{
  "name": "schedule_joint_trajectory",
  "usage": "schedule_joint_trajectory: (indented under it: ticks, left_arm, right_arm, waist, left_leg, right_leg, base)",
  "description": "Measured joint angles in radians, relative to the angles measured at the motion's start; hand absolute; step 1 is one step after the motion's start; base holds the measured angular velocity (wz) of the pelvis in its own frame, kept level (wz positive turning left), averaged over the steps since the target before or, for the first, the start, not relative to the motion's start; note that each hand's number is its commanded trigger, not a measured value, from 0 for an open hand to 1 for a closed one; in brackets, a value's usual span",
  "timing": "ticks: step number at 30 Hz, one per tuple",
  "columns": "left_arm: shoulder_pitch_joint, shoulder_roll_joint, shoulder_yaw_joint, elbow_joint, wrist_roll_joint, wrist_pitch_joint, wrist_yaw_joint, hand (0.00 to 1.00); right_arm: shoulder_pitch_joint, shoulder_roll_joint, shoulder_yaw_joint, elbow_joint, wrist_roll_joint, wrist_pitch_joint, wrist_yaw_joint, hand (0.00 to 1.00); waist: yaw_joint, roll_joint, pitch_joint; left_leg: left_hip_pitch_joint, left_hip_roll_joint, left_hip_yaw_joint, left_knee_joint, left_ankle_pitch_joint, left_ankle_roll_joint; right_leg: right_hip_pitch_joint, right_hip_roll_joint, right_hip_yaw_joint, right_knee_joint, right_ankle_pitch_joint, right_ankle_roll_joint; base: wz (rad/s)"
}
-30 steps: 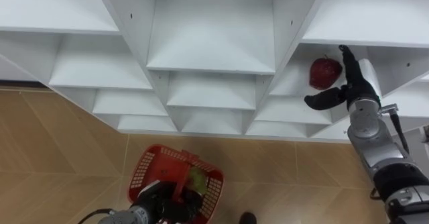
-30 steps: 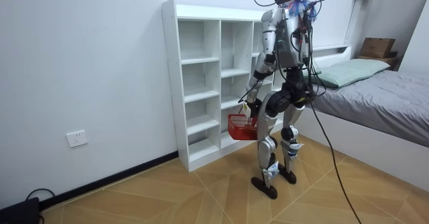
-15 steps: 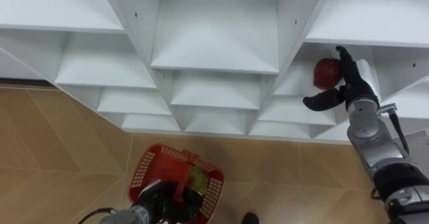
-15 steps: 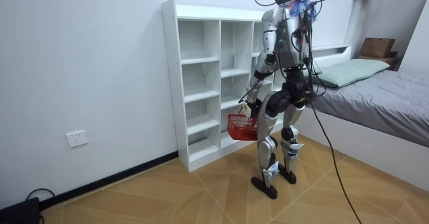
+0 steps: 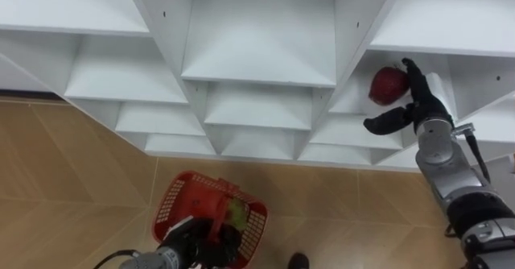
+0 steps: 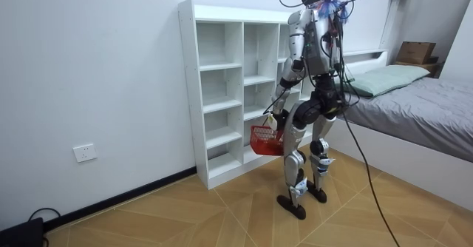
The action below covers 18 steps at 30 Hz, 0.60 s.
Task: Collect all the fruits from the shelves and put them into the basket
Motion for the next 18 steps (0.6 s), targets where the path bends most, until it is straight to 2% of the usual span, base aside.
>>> schedule_joint_trajectory:
  ticks: [18]
  left_arm:
    - [-0.002, 0.0, -0.001, 0.0, -0.001, 0.0, 0.0, 1.0]
  right_arm:
    - [-0.011, 0.0, 0.003, 0.01, 0.001, 0.0, 0.0, 0.0]
  waist:
    - [0.004, 0.0, 0.0]
  left_leg:
    - [-0.005, -0.002, -0.009, 0.0, 0.0, 0.0]
  right_leg:
    - [-0.002, -0.002, -0.006, 0.005, 0.0, 0.0]
  base:
    - [0.0]
